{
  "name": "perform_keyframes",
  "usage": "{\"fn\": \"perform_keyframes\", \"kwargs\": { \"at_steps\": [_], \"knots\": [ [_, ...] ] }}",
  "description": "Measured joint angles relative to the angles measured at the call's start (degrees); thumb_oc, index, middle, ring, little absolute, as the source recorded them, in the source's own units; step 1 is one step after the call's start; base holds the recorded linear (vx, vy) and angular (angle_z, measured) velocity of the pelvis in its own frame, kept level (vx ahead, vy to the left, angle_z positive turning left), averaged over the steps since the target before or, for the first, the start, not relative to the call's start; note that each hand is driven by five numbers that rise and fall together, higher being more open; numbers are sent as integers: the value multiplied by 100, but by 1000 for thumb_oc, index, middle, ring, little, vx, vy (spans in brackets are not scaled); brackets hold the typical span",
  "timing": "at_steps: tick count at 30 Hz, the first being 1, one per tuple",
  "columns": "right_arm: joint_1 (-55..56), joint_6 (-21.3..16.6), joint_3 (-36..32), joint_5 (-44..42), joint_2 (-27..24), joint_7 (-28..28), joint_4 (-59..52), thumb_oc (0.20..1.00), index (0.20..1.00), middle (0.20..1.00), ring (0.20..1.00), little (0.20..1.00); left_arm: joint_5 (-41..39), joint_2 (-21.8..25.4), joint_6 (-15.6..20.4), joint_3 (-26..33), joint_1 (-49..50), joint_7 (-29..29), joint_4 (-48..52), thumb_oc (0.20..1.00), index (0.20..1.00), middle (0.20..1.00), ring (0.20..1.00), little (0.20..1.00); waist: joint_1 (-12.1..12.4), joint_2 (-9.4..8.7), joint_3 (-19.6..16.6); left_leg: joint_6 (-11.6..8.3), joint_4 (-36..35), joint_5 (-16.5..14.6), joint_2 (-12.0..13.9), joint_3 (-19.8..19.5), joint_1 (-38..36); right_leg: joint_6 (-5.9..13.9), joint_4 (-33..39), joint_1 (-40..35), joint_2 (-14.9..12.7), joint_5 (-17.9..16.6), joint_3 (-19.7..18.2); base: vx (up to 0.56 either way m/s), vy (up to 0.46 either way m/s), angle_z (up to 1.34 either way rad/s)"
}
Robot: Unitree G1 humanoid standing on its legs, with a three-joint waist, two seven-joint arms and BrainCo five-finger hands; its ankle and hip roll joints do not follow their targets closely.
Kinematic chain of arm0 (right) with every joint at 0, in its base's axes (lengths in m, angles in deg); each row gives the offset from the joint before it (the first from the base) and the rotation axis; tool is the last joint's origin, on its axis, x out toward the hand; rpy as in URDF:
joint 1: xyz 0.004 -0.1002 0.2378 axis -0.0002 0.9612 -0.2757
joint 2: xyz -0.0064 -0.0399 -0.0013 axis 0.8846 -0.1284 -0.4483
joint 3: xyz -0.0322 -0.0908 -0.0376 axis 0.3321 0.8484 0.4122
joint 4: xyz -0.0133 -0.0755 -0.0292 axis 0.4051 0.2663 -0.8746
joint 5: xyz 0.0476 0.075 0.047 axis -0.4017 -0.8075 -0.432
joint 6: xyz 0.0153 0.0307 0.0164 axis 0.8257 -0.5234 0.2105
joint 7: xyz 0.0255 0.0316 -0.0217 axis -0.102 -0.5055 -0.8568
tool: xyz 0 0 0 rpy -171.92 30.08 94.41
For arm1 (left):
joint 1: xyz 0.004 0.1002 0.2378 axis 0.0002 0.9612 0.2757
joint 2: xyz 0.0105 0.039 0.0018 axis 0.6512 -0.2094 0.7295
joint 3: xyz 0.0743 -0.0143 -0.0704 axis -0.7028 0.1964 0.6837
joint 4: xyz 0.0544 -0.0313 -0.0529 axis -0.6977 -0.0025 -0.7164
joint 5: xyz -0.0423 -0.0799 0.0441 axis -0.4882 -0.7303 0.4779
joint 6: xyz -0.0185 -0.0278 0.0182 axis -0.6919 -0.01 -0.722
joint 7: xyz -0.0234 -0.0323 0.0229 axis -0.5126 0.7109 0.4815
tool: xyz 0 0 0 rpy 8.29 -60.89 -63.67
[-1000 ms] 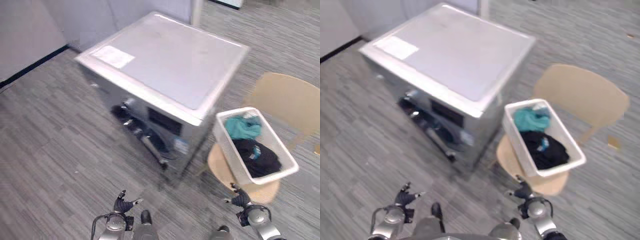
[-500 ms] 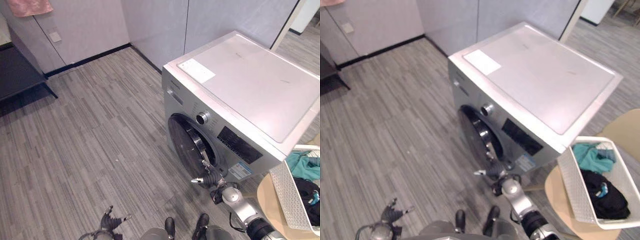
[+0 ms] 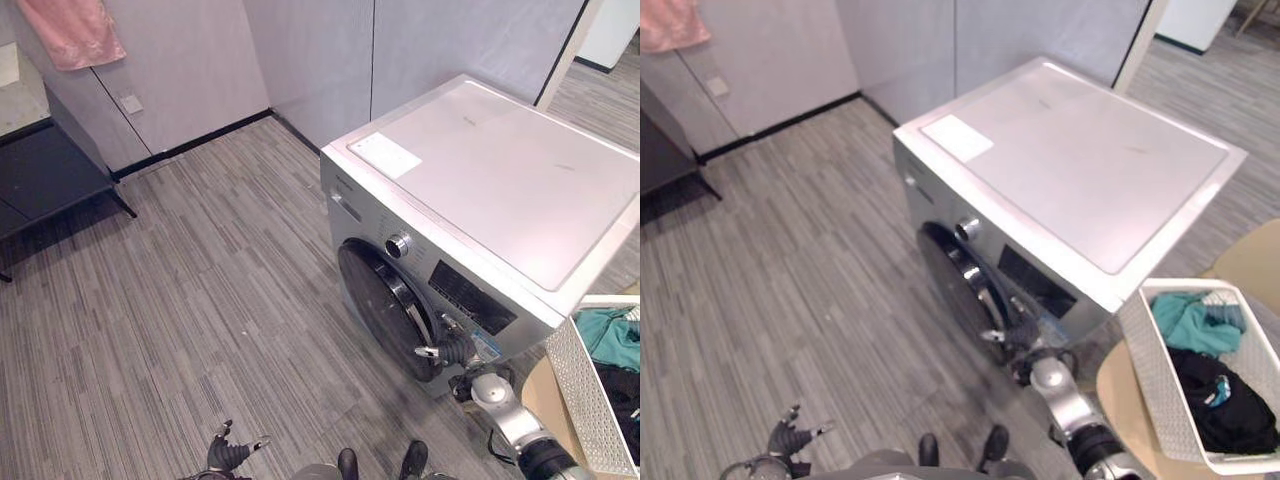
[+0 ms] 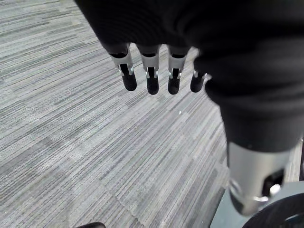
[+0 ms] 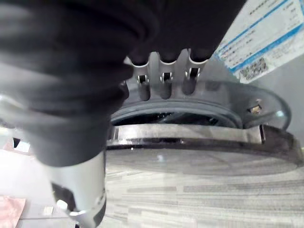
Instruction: Grab the laundry basket,head to the washer,open it,put in the laundry and shut it.
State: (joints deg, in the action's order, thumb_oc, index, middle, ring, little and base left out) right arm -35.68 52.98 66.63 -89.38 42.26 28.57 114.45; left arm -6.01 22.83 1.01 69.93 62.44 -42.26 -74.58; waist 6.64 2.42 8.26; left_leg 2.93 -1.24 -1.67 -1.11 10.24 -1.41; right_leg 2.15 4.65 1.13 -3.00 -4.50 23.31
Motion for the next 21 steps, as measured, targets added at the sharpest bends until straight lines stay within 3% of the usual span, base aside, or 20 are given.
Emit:
{"fn": "perform_keyframes", "kwargs": {
  "at_steps": [5, 10, 16, 21],
  "knots": [
    [-48, -35, 0, -474, 300, 62, 19, 1000, 1000, 1000, 1000, 1000, -12, 0, 3, 0, -115, 10, 6, 1000, 1000, 1000, 1000, 1000, 133, 0, 167, -73, -1, 44, 17, -106, 148, -9, 18, 76, 8, -30, 86, -45, -14, 9],
    [-363, -143, -10, -740, 341, 13, 168, 1000, 1000, 1000, 1000, 1000, -18, 148, 2, -70, -227, 6, 9, 1000, 1000, 1000, 1000, 1000, 151, -204, 413, -137, -73, 209, 24, -296, 363, -10, -8, 250, 18, -30, 231, -69, -9, 19],
    [-1465, -14, 647, -1394, 399, 105, 381, 1000, 1000, 1000, 1000, 1000, -115, 224, 11, -105, -667, 27, 10, 1000, 1000, 1000, 1000, 1000, 503, -196, 853, -227, 40, 300, 72, -502, 734, -51, -11, 459, 40, -62, 520, -61, -21, 17],
    [-2129, 48, 1443, -2408, 890, 268, 266, 1000, 1000, 1000, 1000, 1000, -151, 215, 59, -160, -793, 69, 13, 1000, 1000, 1000, 1000, 1000, 937, -205, 1072, -364, 145, 267, 153, -763, 858, -183, -11, 484, 137, -39, 713, 8, -51, 23]
  ]
}}
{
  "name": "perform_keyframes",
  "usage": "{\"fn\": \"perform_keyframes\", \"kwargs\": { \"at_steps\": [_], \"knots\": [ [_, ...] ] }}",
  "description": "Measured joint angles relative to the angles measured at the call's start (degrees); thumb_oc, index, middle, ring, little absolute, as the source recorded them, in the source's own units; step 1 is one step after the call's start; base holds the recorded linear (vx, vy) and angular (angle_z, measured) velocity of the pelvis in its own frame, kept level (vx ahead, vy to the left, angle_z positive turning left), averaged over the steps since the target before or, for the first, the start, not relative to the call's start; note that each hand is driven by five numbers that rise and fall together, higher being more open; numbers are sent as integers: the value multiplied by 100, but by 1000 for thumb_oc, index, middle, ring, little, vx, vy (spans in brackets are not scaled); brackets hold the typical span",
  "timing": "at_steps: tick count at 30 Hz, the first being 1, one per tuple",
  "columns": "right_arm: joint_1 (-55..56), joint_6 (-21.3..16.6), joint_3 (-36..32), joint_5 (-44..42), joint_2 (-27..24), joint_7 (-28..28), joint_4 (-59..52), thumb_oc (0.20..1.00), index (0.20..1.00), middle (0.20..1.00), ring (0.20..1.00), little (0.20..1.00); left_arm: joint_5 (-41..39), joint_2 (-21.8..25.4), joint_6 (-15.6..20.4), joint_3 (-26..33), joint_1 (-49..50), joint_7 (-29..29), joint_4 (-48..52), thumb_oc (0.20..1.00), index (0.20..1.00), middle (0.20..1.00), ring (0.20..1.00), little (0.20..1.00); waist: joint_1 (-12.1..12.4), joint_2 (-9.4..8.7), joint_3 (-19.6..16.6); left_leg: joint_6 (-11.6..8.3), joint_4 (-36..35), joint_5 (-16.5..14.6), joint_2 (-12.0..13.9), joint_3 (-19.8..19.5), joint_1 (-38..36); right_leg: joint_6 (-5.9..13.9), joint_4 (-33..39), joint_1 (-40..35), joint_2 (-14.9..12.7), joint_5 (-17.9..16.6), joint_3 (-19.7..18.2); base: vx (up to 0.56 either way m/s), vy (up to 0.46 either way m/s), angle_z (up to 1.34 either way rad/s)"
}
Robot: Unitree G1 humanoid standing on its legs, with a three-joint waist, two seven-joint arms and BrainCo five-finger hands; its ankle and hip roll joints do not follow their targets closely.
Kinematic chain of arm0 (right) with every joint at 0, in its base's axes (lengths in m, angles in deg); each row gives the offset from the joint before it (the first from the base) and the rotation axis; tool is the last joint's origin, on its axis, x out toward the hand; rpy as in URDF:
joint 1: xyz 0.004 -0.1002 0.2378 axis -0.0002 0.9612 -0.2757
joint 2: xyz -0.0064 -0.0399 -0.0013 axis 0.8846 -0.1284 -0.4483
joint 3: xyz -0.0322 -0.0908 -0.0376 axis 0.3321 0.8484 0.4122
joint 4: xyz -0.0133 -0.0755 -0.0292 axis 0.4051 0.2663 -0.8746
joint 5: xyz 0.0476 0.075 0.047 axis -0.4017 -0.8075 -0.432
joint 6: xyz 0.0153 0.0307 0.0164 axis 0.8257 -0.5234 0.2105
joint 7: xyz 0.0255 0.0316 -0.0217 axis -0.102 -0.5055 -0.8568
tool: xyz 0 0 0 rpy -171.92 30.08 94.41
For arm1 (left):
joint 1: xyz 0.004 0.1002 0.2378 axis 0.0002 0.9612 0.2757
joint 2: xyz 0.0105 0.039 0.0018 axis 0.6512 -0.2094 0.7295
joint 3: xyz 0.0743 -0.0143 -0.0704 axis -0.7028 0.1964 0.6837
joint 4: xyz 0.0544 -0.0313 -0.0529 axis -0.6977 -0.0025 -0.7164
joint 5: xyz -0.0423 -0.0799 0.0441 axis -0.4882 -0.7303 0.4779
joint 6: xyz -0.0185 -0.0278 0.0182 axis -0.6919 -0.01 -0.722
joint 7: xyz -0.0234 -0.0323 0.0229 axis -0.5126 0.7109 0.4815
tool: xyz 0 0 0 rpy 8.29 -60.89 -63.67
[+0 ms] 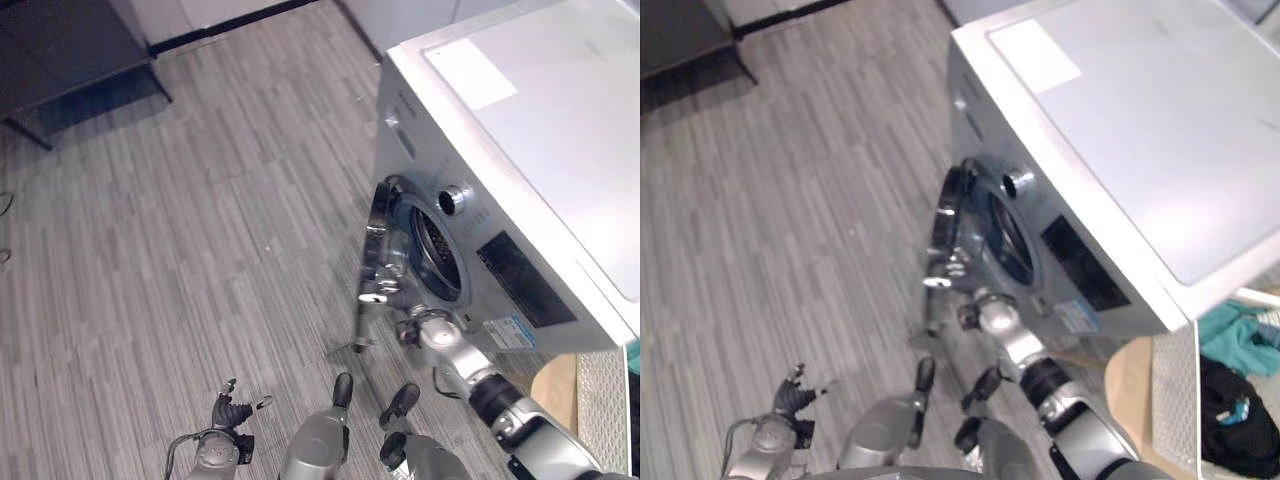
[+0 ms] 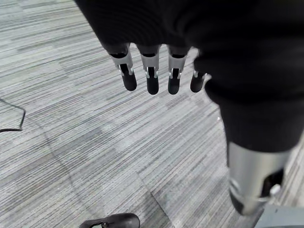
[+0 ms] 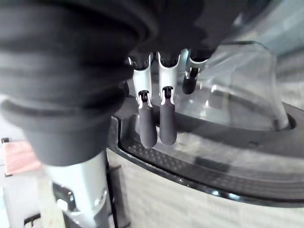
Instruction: Grab the laundry basket,head to the washer,open it,put in the laundry and shut it.
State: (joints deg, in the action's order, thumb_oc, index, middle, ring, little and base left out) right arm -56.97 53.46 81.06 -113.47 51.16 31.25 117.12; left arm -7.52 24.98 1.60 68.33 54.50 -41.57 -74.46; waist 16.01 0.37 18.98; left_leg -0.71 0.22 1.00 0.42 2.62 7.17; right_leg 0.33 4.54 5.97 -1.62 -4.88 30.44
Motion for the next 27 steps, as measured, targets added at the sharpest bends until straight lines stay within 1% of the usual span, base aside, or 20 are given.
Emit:
{"fn": "perform_keyframes", "kwargs": {
  "at_steps": [1, 2, 3, 4, 5, 7, 8, 10, 12, 13, 16, 17, 18, 20, 21, 22, 23, 24, 26, 27],
  "knots": [
    [-132, -53, 69, -99, 30, 139, -75, 1000, 1000, 1000, 1000, 1000, -100, 1, 4, -1, -44, 10, -2, 1000, 1000, 1000, 1000, 1000, 83, 42, 52, -14, 18, 5, 13, -78, 25, -54, -6, -45, 11, -8, 83, -5, -102, 51],
    [-445, -79, 170, -238, 138, 288, -188, 1000, 1000, 1000, 1000, 1000, -201, 12, 37, 1, -117, 31, -3, 1000, 1000, 1000, 1000, 1000, 309, 52, 72, -33, 38, -1, 25, -219, 121, -93, -5, -38, 34, 16, 192, 17, -98, 53],
    [-686, -90, 189, -365, 204, 312, -237, 1000, 1000, 1000, 1000, 1000, -209, 14, 71, -1, -175, 48, -7, 1000, 1000, 1000, 1000, 1000, 415, 60, 77, -51, 81, -9, 27, -351, 197, -107, -3, -36, 42, 25, 303, 45, -107, 94],
    [-1156, -222, 39, -503, 235, 270, -396, 1000, 1000, 1000, 1000, 1000, -345, 16, 131, -6, -359, 82, -2, 1000, 1000, 1000, 1000, 1000, 564, 97, 93, -138, 81, 18, -5, -713, 343, -207, -3, -55, 45, 95, 641, 51, -50, 131],
    [-1455, -390, -177, -567, 241, 201, -535, 1000, 1000, 1000, 1000, 1000, -458, 26, 154, -3, -475, 126, 28, 1000, 1000, 1000, 1000, 1000, 633, 145, 115, -194, 60, 78, -13, -944, 394, -267, -25, -84, 47, 135, 813, 79, 0, 159],
    [-1922, -635, -683, -586, 206, 80, -772, 1000, 1000, 1000, 1000, 1000, -619, 68, 259, 10, -511, 170, 212, 1000, 1000, 1000, 1000, 1000, 944, 167, 128, -214, 33, 115, -50, -1304, 445, -322, -7, -114, 65, 177, 928, 76, 34, 116],
    [-2091, -738, -851, -587, 147, 16, -927, 1000, 1000, 1000, 1000, 1000, -651, 91, 257, 13, -474, 194, 214, 1000, 1000, 1000, 1000, 1000, 1025, 203, 126, -239, 40, 138, -74, -1453, 477, -322, -8, -140, 56, 178, 1008, 114, 60, 96],
    [-2184, -846, -974, -574, 94, -93, -1116, 1000, 1000, 1000, 1000, 1000, -654, 194, 222, -2, -274, 213, 214, 1000, 1000, 1000, 1000, 1000, 1091, 209, 127, -232, 36, 158, -109, -1479, 454, -277, -68, -200, -2, 206, 941, 86, 47, 68],
    [-1778, -820, -904, -506, 49, -92, -1320, 1000, 1000, 1000, 1000, 1000, -651, 200, 183, -29, -149, 200, 340, 1000, 1000, 1000, 1000, 1000, 1114, 182, 125, -229, 24, 159, -162, -1436, 373, -111, -243, -229, -137, 316, 827, 34, 24, 19],
    [-1312, -714, -762, -411, -67, -87, -1442, 1000, 1000, 1000, 1000, 1000, -642, 215, 88, -211, -155, 193, 558, 1000, 1000, 1000, 1000, 1000, 1019, 111, 132, -229, 24, 159, -194, -1355, 321, -42, -367, -189, -225, 326, 761, 39, 27, -4],
    [-538, -617, -427, -96, -344, -36, -1775, 1000, 1000, 1000, 1000, 1000, -597, 260, 104, -419, -236, 113, 1088, 1000, 1000, 1000, 1000, 1000, 1007, -5, 124, -226, 26, 162, -208, -1067, 286, 26, -519, -119, -346, 312, 542, -7, 54, -46],
    [122, -474, -340, 162, -474, 109, -2089, 1000, 1000, 1000, 1000, 1000, -529, 366, 31, -664, -531, 112, 1442, 1000, 1000, 1000, 1000, 1000, 517, -222, 126, -223, 15, 158, -251, -740, 236, 113, -554, -12, -451, 251, 324, -31, 70, -73],
    [324, -470, -293, 188, -513, 180, -2222, 1000, 1000, 1000, 1000, 1000, -466, 430, 96, -682, -610, 73, 1534, 1000, 1000, 1000, 1000, 1000, 482, -292, 123, -220, 20, 160, -239, -629, 226, 119, -572, 19, -472, 249, 173, -81, 111, -97],
    [695, -409, -200, 397, -648, 295, -2224, 1000, 1000, 1000, 1000, 1000, -280, 483, 107, -717, -998, 58, 1564, 1000, 1000, 1000, 1000, 1000, 186, -507, 116, -215, 24, 153, -243, -368, 149, 221, -514, 106, -572, 178, 84, -94, 117, -104],
    [1145, -422, -258, 591, -875, 447, -2451, 1000, 1000, 1000, 1000, 1000, -9, 600, 67, -849, -1471, 124, 1478, 1000, 1000, 1000, 1000, 1000, -261, -602, 116, -198, 83, 143, -246, -109, 157, 263, -536, 177, -634, 141, -132, -90, 100, -100],
    [1348, -420, -286, 614, -1007, 480, -2454, 1000, 1000, 1000, 1000, 1000, 130, 612, 65, -895, -1694, 118, 1457, 1000, 1000, 1000, 1000, 1000, -412, -648, 93, -190, 86, 138, -225, -16, 155, 286, -503, 201, -629, 86, -161, -92, 99, -87],
    [1565, -423, -384, 619, -1089, 550, -2465, 1000, 1000, 1000, 1000, 1000, 215, 672, 60, -966, -1960, 174, 1462, 1000, 1000, 1000, 1000, 1000, -620, -669, 86, -181, 90, 132, -219, 81, 165, 217, -487, 271, -606, 1, -271, -69, 72, -84],
    [1774, -404, -567, 630, -1264, 604, -2450, 1000, 1000, 1000, 1000, 1000, 374, 729, 83, -1021, -2296, 252, 1369, 1000, 1000, 1000, 1000, 1000, -782, -629, 98, -106, 84, 88, -148, 248, 191, 182, -511, 369, -547, -50, -451, -41, 51, -97],
    [1853, -293, -708, 652, -1515, 678, -2397, 1000, 1000, 1000, 1000, 1000, 551, 745, 103, -1072, -2785, 406, 933, 1000, 1000, 1000, 1000, 1000, -956, -616, 101, -27, 82, 40, -55, 492, 174, 177, -456, 495, -477, -132, -642, -66, 71, -99],
    [1912, -308, -754, 656, -1588, 666, -2414, 1000, 1000, 1000, 1000, 1000, 586, 712, 87, -1034, -2896, 457, 749, 1000, 1000, 1000, 1000, 1000, -1108, -598, 91, 11, 82, 2, -24, 477, 174, 192, -366, 491, -412, -162, -643, -64, 66, -49]
  ]
}}
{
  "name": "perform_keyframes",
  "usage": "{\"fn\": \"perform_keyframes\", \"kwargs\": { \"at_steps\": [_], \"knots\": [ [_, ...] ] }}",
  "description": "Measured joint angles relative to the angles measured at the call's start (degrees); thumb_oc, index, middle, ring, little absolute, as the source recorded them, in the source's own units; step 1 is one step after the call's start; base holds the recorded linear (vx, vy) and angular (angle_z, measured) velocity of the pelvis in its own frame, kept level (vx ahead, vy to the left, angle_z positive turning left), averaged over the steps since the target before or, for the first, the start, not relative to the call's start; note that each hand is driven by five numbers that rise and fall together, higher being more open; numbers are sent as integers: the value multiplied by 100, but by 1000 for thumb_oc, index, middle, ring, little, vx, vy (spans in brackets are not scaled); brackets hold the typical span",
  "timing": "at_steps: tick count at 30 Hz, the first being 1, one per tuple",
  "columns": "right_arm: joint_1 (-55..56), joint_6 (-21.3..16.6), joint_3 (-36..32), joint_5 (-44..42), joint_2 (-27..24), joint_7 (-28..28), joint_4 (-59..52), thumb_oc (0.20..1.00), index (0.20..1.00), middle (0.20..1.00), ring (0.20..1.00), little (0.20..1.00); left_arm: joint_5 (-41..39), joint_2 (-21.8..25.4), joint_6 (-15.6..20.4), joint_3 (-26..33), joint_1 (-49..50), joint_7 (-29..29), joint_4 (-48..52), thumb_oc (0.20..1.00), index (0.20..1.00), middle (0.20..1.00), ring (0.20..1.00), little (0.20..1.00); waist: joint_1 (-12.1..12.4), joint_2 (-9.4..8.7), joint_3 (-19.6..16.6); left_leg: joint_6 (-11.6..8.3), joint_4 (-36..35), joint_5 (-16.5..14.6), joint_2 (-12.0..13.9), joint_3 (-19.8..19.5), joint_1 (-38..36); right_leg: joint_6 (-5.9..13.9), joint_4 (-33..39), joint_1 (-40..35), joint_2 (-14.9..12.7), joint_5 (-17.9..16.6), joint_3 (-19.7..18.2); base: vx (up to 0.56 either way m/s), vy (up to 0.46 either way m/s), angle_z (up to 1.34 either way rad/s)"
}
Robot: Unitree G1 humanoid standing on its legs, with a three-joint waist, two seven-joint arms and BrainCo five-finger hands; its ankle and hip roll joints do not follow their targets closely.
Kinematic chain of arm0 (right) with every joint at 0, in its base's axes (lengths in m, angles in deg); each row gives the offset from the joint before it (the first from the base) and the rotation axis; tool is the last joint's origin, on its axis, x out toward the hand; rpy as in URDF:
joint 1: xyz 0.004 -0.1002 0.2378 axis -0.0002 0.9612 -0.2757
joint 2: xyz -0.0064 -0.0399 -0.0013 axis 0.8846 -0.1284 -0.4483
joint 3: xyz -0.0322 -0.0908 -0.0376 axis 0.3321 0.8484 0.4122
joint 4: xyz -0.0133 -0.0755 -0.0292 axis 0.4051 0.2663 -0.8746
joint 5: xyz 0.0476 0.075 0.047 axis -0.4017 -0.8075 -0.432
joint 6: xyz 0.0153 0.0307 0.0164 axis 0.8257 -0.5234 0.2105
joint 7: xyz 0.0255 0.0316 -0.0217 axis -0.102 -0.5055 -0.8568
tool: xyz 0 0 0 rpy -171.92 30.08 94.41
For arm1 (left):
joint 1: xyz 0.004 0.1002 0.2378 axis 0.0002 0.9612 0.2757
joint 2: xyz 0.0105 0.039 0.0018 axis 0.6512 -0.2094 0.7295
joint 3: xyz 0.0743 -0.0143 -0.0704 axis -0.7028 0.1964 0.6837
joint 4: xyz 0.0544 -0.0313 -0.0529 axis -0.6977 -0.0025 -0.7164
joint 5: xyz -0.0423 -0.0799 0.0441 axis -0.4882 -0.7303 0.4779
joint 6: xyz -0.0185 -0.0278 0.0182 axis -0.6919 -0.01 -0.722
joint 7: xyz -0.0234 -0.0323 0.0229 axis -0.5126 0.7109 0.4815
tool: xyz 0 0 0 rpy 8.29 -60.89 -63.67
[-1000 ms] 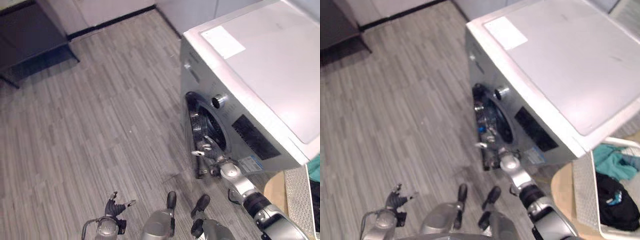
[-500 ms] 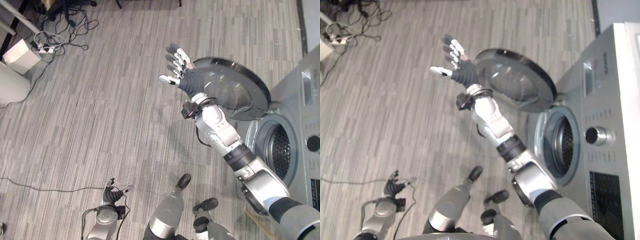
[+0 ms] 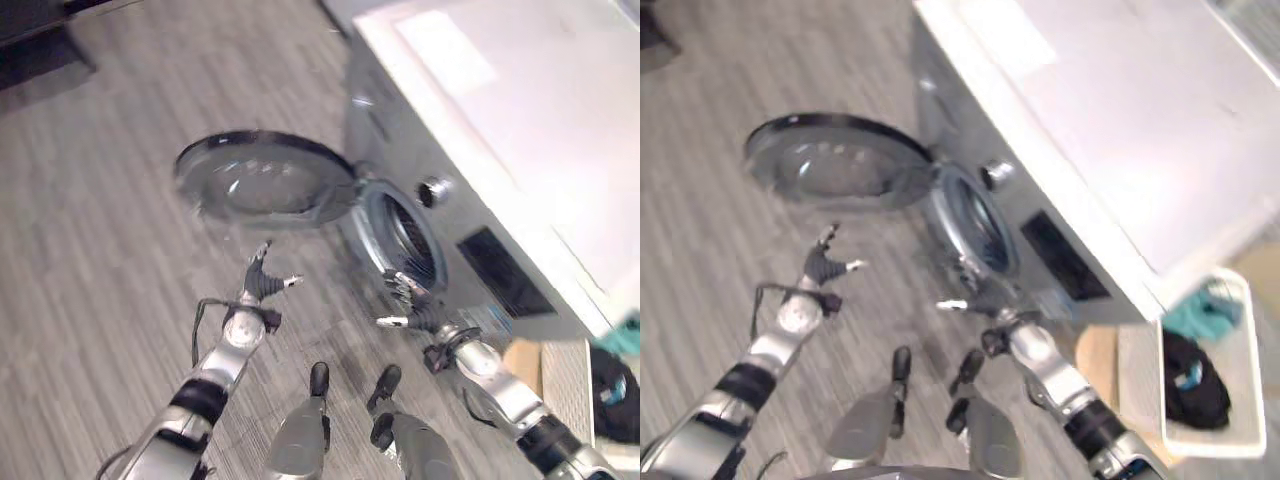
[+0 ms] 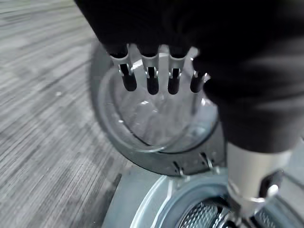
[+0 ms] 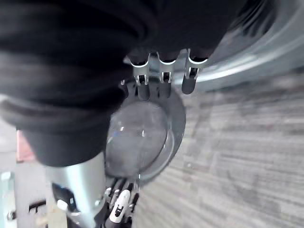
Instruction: Grab the laundry basket,head to the washer,open it,put in the laundry and shut it.
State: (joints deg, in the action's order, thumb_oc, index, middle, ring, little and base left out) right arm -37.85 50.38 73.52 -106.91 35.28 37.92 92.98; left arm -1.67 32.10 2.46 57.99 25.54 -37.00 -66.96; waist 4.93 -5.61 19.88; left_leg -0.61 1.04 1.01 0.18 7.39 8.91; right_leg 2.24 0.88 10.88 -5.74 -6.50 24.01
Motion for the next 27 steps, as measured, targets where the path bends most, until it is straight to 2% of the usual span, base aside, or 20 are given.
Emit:
{"fn": "perform_keyframes", "kwargs": {
  "at_steps": [2, 3, 4, 6, 9, 14, 16, 22, 24, 25, 27],
  "knots": [
    [91, -42, -114, -11, -174, 54, -82, 1000, 1000, 1000, 1000, 1000, 13, 43, -3, 27, -363, 118, -656, 1000, 1000, 1000, 1000, 1000, -272, 40, 10, 22, -3, -19, 79, 53, 94, -4, 44, 130, 114, -59, -120, -45, 49, -40],
    [124, -40, -250, -46, -221, 121, -101, 1000, 1000, 1000, 1000, 1000, 10, 138, -113, 140, -553, 186, -1201, 1000, 1000, 1000, 1000, 1000, -360, 17, 10, 26, 4, -11, 139, 263, 214, -61, 68, 354, 196, -151, -274, -51, 75, -71],
    [115, -41, -263, -58, -344, 147, -109, 1000, 1000, 1000, 1000, 1000, 10, 195, -146, 181, -607, 215, -1532, 1000, 1000, 1000, 1000, 1000, -439, 44, 30, 23, 2, -5, 154, 344, 250, -190, 105, 420, 234, -254, -369, -37, 66, -71],
    [146, -42, -227, -97, -567, 152, -116, 1000, 1000, 1000, 1000, 1000, 47, 271, -195, 271, -613, 238, -1810, 1000, 1000, 1000, 1000, 1000, -575, 89, 61, 17, -1, -7, 188, 403, 249, -255, 172, 430, 296, -327, -446, -16, 41, -30],
    [167, -79, -298, -221, -1009, 266, -387, 1000, 1000, 1000, 1000, 1000, 258, 496, -177, 358, -586, 265, -2160, 1000, 1000, 1000, 1000, 1000, -636, 123, 129, -30, -71, 20, 269, 584, 233, -223, 246, 487, 400, -367, -605, 2, 29, -29],
    [111, -124, -300, -415, -1010, 395, -693, 1000, 1000, 1000, 1000, 1000, 414, 551, -323, 687, -462, 284, -2583, 1000, 1000, 1000, 1000, 1000, -633, 14, 357, -137, -289, 172, 348, 637, 161, -179, 364, 502, 542, -405, -715, 9, 9, -10],
    [115, -159, -299, -540, -995, 415, -726, 1000, 1000, 1000, 1000, 1000, 416, 622, -429, 712, -363, 321, -2618, 1000, 1000, 1000, 1000, 1000, -622, 4, 420, -166, -332, 208, 358, 628, 147, -179, 364, 501, 570, -405, -713, 0, 0, 0],
    [163, -165, -322, -561, -971, 487, -720, 1000, 1000, 1000, 1000, 1000, 447, 874, -451, 929, -71, 376, -2503, 1000, 1000, 1000, 1000, 1000, -523, 17, 486, -181, -531, 292, 392, 608, -50, -181, 364, 377, 587, -404, -681, -34, 8, 2],
    [249, -172, -421, -553, -819, 486, -712, 1000, 1000, 1000, 1000, 1000, 445, 889, -441, 1149, 212, 398, -1908, 1000, 1000, 1000, 1000, 1000, -478, 31, 495, -180, -520, 295, 374, 599, -65, -185, 363, 341, 552, -406, -622, 45, 28, 9],
    [278, -165, -499, -440, -604, 481, -642, 1000, 1000, 1000, 1000, 1000, 390, 794, -421, 1332, 539, 419, -1420, 1000, 1000, 1000, 1000, 1000, -454, 38, 499, -180, -561, 294, 362, 598, -197, -186, 364, 240, 543, -403, -604, 72, 53, 4],
    [280, -163, -494, -255, -495, 461, -571, 1000, 1000, 1000, 1000, 1000, 354, 581, -343, 1425, 843, 437, -1141, 1000, 1000, 1000, 1000, 1000, -458, 54, 498, -155, -561, 267, 342, 597, -368, -203, 366, 74, 522, -386, -610, 71, 50, 2]
  ]
}}
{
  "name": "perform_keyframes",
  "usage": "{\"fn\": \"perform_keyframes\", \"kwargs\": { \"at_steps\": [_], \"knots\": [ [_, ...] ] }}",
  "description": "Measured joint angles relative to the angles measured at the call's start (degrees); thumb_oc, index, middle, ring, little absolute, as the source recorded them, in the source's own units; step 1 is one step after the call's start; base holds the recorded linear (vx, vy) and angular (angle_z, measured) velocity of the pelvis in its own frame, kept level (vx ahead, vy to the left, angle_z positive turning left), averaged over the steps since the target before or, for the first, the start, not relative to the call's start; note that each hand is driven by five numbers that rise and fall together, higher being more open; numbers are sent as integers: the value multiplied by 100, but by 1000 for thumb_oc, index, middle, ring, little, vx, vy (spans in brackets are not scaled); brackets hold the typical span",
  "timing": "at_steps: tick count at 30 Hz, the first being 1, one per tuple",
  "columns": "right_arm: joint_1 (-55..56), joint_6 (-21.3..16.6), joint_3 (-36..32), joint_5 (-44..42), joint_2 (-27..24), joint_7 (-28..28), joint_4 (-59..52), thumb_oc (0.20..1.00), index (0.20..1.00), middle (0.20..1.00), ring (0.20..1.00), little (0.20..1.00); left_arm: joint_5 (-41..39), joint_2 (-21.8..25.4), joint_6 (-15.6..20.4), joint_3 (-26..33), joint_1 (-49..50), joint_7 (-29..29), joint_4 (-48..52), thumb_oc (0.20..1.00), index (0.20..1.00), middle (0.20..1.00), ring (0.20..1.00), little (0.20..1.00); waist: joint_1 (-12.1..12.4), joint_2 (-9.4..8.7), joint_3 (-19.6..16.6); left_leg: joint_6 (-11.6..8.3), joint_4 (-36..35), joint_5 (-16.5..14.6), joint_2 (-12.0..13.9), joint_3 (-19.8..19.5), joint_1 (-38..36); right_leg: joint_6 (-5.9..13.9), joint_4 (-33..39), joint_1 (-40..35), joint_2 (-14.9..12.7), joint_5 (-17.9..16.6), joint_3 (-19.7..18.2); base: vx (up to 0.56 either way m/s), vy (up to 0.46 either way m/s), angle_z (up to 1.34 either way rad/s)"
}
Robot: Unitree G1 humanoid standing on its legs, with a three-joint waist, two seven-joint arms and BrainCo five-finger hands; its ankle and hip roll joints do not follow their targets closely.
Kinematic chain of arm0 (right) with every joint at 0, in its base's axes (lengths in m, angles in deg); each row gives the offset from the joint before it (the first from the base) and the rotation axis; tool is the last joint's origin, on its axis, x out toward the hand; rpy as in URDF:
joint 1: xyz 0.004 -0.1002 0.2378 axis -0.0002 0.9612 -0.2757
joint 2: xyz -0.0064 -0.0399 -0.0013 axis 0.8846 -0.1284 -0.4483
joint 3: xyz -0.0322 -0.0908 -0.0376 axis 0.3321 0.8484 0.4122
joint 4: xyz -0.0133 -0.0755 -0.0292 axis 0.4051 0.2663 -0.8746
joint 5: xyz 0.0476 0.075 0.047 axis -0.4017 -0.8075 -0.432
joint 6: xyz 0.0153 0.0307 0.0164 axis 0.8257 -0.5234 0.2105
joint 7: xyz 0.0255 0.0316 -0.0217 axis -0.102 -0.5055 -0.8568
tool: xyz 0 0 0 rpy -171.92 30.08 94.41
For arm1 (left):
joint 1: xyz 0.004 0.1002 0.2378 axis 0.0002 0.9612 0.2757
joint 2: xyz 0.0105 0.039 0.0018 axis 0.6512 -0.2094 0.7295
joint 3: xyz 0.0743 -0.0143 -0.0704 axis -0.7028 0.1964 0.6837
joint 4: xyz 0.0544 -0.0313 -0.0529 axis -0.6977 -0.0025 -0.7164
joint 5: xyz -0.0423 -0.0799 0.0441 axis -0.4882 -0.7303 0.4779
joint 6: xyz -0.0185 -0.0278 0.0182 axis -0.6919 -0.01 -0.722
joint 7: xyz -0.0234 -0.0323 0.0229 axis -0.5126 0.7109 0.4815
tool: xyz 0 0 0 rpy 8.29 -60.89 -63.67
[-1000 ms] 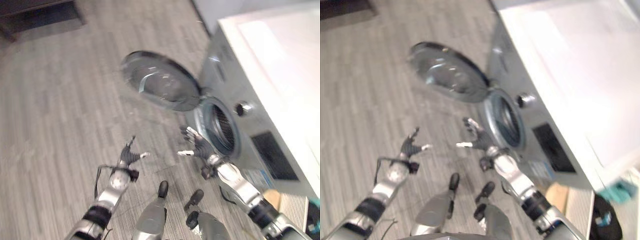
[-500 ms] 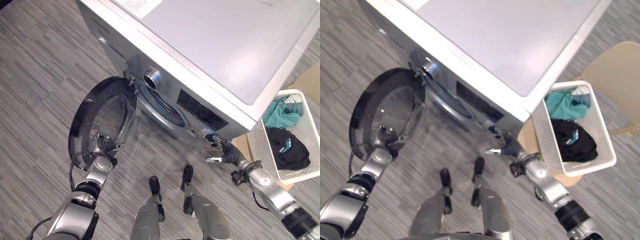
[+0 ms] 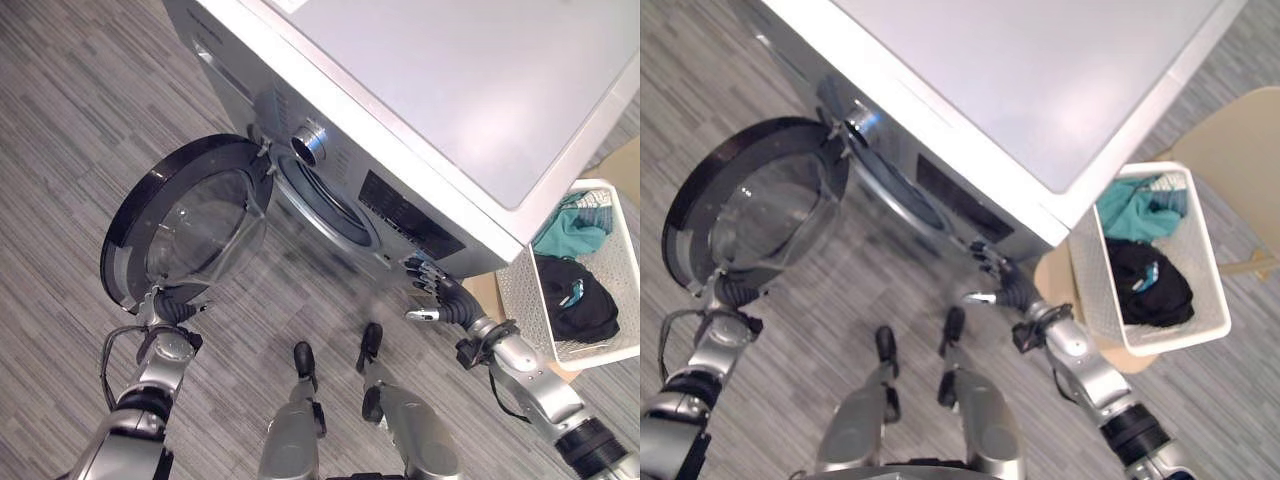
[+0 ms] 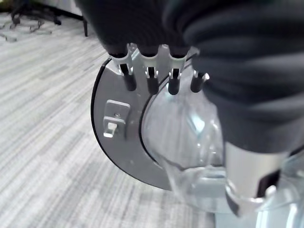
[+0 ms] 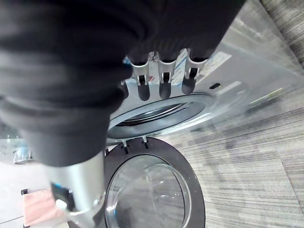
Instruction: Grab the laundry basket,head to the washer,open it,put in the laundry and shut it.
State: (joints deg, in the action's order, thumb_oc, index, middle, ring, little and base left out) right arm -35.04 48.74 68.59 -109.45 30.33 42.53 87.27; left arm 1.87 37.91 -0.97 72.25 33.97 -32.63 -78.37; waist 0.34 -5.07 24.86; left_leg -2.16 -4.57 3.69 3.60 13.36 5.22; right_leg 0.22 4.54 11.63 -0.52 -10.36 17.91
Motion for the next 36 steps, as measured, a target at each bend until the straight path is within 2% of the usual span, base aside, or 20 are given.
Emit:
{"fn": "perform_keyframes", "kwargs": {
  "at_steps": [1, 6, 11, 13, 14, 15, 16, 17, 19, 20, 23, 24, 26, 29, 30, 31, 32, 34, 35, 36],
  "knots": [
    [17, 5, -14, 248, 2, 10, 27, 1000, 1000, 1000, 1000, 1000, -16, -248, 39, 89, 277, -8, 186, 1000, 1000, 1000, 1000, 1000, 3, 5, -1, 29, -1, -47, -35, 18, -145, -72, 2, -143, -33, 56, -15, 112, 58, -1],
    [257, 40, -321, 825, 134, 44, 114, 1000, 1000, 1000, 1000, 1000, -30, -867, 83, 147, 962, -133, 276, 1000, 1000, 1000, 1000, 1000, -7, 102, -74, 89, -2, -117, -90, 72, -390, -52, -63, -325, -100, 217, -29, 102, 67, -3],
    [1012, 168, -735, 1185, 259, 27, 129, 1000, 1000, 1000, 1000, 1000, -238, -1530, 70, -3, 1949, -440, 31, 1000, 1000, 1000, 1000, 1000, -96, 476, -593, 138, -3, -282, -144, 372, -809, -55, -207, -520, -104, 200, -310, 100, 78, -36],
    [1211, 185, -1080, 1332, 456, -36, 275, 1000, 1000, 1000, 1000, 1000, -240, -1595, 56, -134, 2220, -554, -323, 1000, 1000, 1000, 1000, 1000, -266, 488, -881, 154, -4, -351, -159, 741, -1043, -11, -350, -504, -27, 202, -605, 94, 39, -88],
    [1186, 187, -1107, 1353, 467, -79, 344, 1000, 1000, 1000, 1000, 1000, -240, -1614, 52, -153, 2237, -595, -454, 1000, 1000, 1000, 1000, 1000, -323, 480, -933, 134, -4, -403, -123, 1001, -1139, 208, -341, -506, -44, 344, -612, 71, -16, -102],
    [1171, 190, -1142, 1379, 464, -92, 409, 1000, 1000, 1000, 1000, 1000, -241, -1664, 36, -146, 2252, -641, -635, 1000, 1000, 1000, 1000, 1000, -344, 501, -1010, 130, -5, -440, -46, 1287, -1214, 240, -391, -489, -91, 658, -353, 140, -22, -160],
    [1140, 192, -1144, 1515, 458, -93, 463, 1000, 1000, 1000, 1000, 1000, -241, -1696, -11, -144, 2355, -699, -767, 1000, 1000, 1000, 1000, 1000, -317, 513, -1151, 162, -11, -483, 92, 1790, -1282, 148, -1027, -271, -240, 789, 130, 127, -58, -163],
    [1194, 193, -1130, 1549, 425, -92, 469, 1000, 1000, 1000, 1000, 1000, -241, -1692, -12, -141, 2387, -709, -769, 1000, 1000, 1000, 1000, 1000, -339, 481, -1254, 236, -39, -552, 110, 1945, -1251, 148, -1491, -89, -410, 819, 124, 117, -84, -146],
    [1302, 222, -1146, 1619, 415, -111, 524, 1000, 1000, 1000, 1000, 1000, -240, -1664, -8, -138, 2385, -726, -800, 1000, 1000, 1000, 1000, 1000, -474, 384, -1404, 77, -22, -560, 135, 2344, -1347, 295, -1888, 55, -766, 1053, 381, 42, -180, -114],
    [1306, 230, -1136, 1747, 484, -128, 522, 1000, 1000, 1000, 1000, 1000, -240, -1594, -13, -130, 2444, -741, -859, 1000, 1000, 1000, 1000, 1000, -439, 265, -1511, -38, -30, -546, 185, 2750, -1451, 308, -1731, 31, -1046, 1145, 749, 85, -269, -151],
    [1302, 239, -1189, 1778, 483, -302, 557, 1000, 1000, 1000, 1000, 1000, -238, -1583, -14, -107, 2279, -767, -853, 1000, 1000, 1000, 1000, 1000, -503, 350, -1516, -139, 73, -592, 427, 2717, -1384, 361, -1648, 46, -1097, 1111, 1794, 153, -223, -86],
    [1303, 236, -1213, 1777, 395, -340, 532, 1000, 1000, 1000, 1000, 1000, -236, -1627, -2, -129, 2115, -797, -830, 1000, 1000, 1000, 1000, 1000, -495, 401, -1563, -143, 69, -610, 433, 2232, -1241, 283, -1531, 46, -904, 1140, 1738, 237, -225, -44],
    [1241, 237, -1220, 1778, 249, -344, 534, 1000, 1000, 1000, 1000, 1000, -222, -1719, 72, -126, 2034, -853, -819, 1000, 1000, 1000, 1000, 1000, -461, 652, -1576, -133, 142, -622, 494, 1668, -1229, 120, -1490, 11, -636, 1269, 1553, 250, -278, -43],
    [1155, 229, -1169, 1792, -46, -355, 528, 1000, 1000, 1000, 1000, 1000, -219, -1805, 85, -136, 2008, -914, -844, 1000, 1000, 1000, 1000, 1000, -476, 888, -1665, -96, 427, -776, 682, 1457, -1162, 40, -1648, 31, -518, 1508, 1484, 154, -226, -23],
    [1052, 228, -1114, 1844, -289, -355, 503, 1000, 1000, 1000, 1000, 1000, -219, -1801, 90, -190, 1958, -937, -840, 1000, 1000, 1000, 1000, 1000, -447, 910, -1688, -167, 929, -812, 777, 1389, -952, -46, -1615, 18, -466, 1563, 1446, 88, -168, -12],
    [986, 225, -1101, 1918, -353, -360, 502, 1000, 1000, 1000, 1000, 1000, -221, -1807, 102, -198, 1961, -953, -847, 1000, 1000, 1000, 1000, 1000, -428, 888, -1683, -193, 1065, -703, 787, 1346, -909, -56, -1582, 9, -461, 1569, 1427, 115, -208, -17],
    [770, 225, -1048, 2020, -494, -376, 575, 1000, 1000, 1000, 1000, 1000, -225, -1813, 121, -291, 1945, -967, -873, 1000, 1000, 1000, 1000, 1000, -400, 799, -1659, -323, 1676, -696, 846, 988, -608, -58, -1303, -89, -399, 1467, 1309, 107, -123, -32],
    [625, 227, -1015, 2126, -541, -473, 575, 1000, 1000, 1000, 1000, 1000, -233, -1833, 132, -384, 2001, -978, -849, 1000, 1000, 1000, 1000, 1000, -206, 701, -1616, -455, 1866, -787, 834, 545, -339, -35, -1062, -187, -322, 1450, 1169, 114, -89, -29],
    [514, 232, -933, 2246, -571, -525, 579, 1000, 1000, 1000, 1000, 1000, -238, -1835, 144, -415, 1996, -979, -830, 1000, 1000, 1000, 1000, 1000, -149, 639, -1583, -555, 1809, -851, 724, 178, -166, -15, -860, -282, -289, 1437, 1131, 162, -34, -10],
    [338, 207, -817, 2344, -543, -542, 576, 1000, 1000, 1000, 1000, 1000, -238, -1827, 161, -447, 2010, -984, -834, 1000, 1000, 1000, 1000, 1000, -110, 584, -1556, -566, 1471, -837, 565, -26, 29, 200, -565, -426, -266, 1298, 1149, 199, -11, -19]
  ]
}}
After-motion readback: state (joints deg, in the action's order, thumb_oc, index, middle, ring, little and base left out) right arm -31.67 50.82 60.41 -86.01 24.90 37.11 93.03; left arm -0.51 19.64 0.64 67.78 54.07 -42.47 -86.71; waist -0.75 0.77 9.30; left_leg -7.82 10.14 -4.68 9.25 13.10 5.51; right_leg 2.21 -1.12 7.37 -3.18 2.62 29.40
